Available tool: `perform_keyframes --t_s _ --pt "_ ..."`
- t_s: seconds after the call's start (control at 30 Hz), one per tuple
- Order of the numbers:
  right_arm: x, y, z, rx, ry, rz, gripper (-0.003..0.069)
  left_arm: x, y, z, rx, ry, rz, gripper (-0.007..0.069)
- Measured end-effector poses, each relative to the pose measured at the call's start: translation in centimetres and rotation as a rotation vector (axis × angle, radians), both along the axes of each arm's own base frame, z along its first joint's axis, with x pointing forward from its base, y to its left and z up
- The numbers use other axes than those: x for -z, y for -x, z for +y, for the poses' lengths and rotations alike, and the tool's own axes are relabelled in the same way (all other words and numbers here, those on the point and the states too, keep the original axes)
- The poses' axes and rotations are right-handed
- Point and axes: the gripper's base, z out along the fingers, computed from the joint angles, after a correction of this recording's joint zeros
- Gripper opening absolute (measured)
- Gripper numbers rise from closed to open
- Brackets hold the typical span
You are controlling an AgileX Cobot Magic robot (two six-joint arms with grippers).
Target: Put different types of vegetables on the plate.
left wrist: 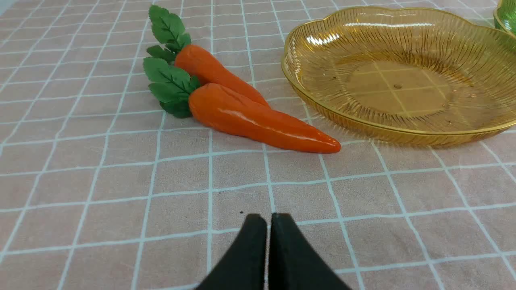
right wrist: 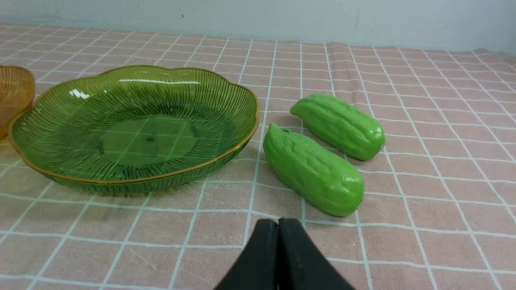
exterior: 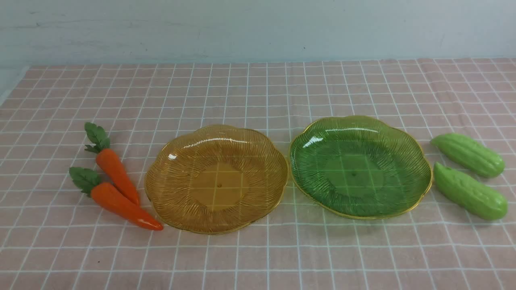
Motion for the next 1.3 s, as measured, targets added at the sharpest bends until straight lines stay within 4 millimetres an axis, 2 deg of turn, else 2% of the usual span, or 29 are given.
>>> perform_keyframes --t_s 1.0,1.3 --pt "0.00 0.00 0.00 0.000 0.000 0.000 -0.0017 0.00 0.00 0.00 0.000 0.000 0.000 -0.0001" --pt "0.01 0.00 -0.12 0.000 0.062 -0.001 -0.0017 0.00 0.00 0.00 0.000 0.000 0.000 -0.0001"
